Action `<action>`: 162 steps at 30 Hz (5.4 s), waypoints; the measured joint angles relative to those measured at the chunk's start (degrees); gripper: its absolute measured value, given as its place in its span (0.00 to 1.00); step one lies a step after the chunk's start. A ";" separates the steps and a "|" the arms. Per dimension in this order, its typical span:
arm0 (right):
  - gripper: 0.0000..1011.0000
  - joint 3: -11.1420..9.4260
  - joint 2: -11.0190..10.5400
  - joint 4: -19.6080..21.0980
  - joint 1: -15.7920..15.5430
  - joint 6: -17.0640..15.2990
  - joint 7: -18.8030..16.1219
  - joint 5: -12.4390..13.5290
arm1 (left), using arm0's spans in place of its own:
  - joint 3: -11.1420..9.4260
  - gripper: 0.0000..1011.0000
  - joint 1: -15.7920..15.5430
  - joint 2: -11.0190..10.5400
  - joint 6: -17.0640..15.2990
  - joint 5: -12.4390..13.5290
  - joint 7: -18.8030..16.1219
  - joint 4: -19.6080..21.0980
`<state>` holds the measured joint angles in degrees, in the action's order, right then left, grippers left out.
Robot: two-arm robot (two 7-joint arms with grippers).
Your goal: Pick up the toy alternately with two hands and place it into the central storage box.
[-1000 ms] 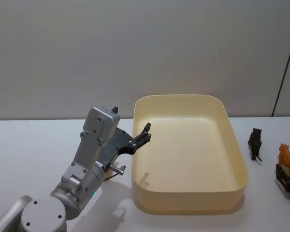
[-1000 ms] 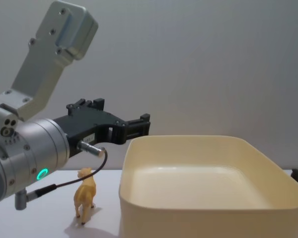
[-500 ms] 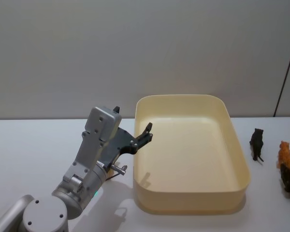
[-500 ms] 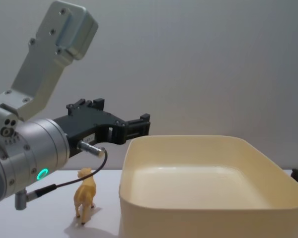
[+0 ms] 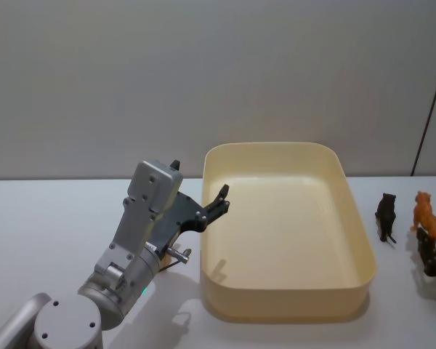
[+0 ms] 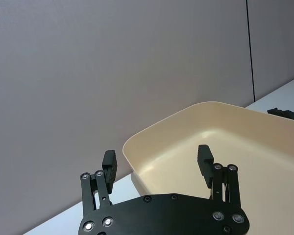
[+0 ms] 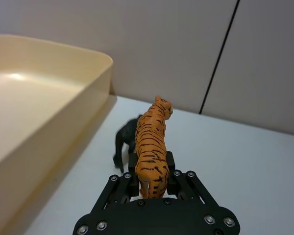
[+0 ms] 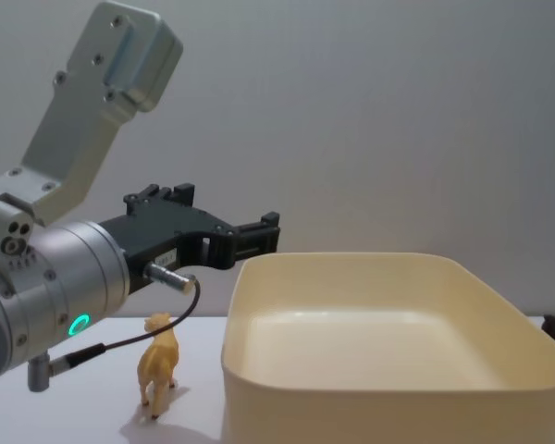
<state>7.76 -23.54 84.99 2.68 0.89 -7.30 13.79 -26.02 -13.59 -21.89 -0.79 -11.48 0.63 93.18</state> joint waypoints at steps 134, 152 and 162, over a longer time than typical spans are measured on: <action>0.65 3.76 8.70 -17.55 17.57 -8.49 -0.93 -2.26 | 0.00 0.99 0.00 0.00 0.00 0.00 0.00 0.00; 0.31 3.05 7.96 -14.79 15.27 -6.90 0.98 -1.16 | 0.00 0.99 0.00 0.00 0.00 0.00 0.00 0.00; 0.31 1.69 6.65 -9.01 12.48 -4.49 2.35 1.07 | 0.00 0.99 0.00 0.00 0.00 0.00 0.00 0.00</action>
<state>9.45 -16.89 75.99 15.15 -3.60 -4.95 14.85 -26.02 -13.59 -21.90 -0.80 -11.48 0.63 93.18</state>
